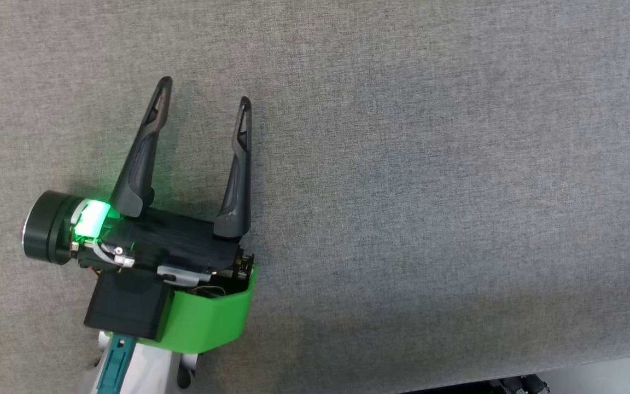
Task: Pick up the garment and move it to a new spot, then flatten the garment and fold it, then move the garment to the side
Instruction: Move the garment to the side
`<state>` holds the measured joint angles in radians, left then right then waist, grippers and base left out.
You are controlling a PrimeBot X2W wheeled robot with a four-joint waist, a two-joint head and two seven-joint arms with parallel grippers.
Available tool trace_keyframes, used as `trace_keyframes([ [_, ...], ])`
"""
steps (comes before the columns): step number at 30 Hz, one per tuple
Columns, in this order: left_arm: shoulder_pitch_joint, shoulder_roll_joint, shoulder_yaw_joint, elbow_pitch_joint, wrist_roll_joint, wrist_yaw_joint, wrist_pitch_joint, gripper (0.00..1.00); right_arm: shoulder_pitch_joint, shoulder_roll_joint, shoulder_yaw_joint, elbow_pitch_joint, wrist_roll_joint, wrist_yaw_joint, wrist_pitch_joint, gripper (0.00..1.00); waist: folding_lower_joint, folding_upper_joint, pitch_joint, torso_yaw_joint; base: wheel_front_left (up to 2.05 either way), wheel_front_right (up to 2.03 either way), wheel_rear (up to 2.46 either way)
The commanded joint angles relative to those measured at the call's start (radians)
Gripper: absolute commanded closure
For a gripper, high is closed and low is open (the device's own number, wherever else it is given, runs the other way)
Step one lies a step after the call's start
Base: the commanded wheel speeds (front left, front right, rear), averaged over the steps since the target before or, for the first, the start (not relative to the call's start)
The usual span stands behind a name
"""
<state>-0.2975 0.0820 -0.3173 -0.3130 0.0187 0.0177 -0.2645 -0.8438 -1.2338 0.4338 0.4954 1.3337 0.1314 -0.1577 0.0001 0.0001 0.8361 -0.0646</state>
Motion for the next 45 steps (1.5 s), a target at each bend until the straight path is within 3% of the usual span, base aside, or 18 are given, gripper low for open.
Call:
trace_keyframes([
  [1, -0.016, 0.007, -0.004, 0.014, -0.003, 0.005, 0.001, 0.0, -0.02, -0.003, 0.003, 0.021, -0.032, -0.002, -0.021, 0.0, -0.0001, -0.0001, -0.009, 0.009, 0.0, 0.0, 0.0],
  [4, -0.018, 0.004, -0.01, 0.02, -0.008, 0.012, 0.001, 0.0, -0.045, 0.025, 0.021, 0.054, -0.117, -0.002, -0.064, 0.0, -0.0001, -0.0001, -0.041, 0.019, 0.0, 0.0, 0.0],
  [11, 0.033, -0.003, 0.001, 0.07, -0.038, 0.035, 0.0, 0.0, -0.06, 0.23, 0.051, 0.023, -0.332, -0.002, -0.109, 0.0, -0.0001, -0.0001, -0.206, 0.027, 0.0, 0.0, 0.0],
  [22, 0.166, -0.019, 0.083, 0.214, -0.125, 0.038, 0.0, 0.0, 0.226, 0.661, -0.142, -0.127, -0.622, -0.002, -0.108, 0.0, -0.0001, -0.0001, -0.515, 0.028, 0.0, 0.0, 0.0],
  [31, 0.275, -0.029, 0.176, 0.285, -0.168, 0.006, 0.0, 0.0, 0.491, 0.943, -0.289, -0.244, -0.914, -0.001, -0.108, 0.0, -0.0001, -0.0001, -0.691, 0.012, 0.0, 0.0, 0.0],
  [37, 0.341, -0.031, 0.191, 0.322, -0.144, 0.0, 0.001, 0.0, 0.664, 1.059, -0.312, -0.345, -1.058, -0.002, -0.107, 0.0, -0.0001, -0.0001, -0.782, 0.018, 0.0, 0.0, 0.0],
  [45, 0.421, -0.031, 0.175, 0.331, -0.15, 0.025, 0.001, 0.0, 0.833, 1.098, -0.262, -0.391, -1.121, -0.002, -0.108, 0.0, -0.0001, -0.0001, -0.844, 0.025, 0.0, 0.0, 0.0],
])
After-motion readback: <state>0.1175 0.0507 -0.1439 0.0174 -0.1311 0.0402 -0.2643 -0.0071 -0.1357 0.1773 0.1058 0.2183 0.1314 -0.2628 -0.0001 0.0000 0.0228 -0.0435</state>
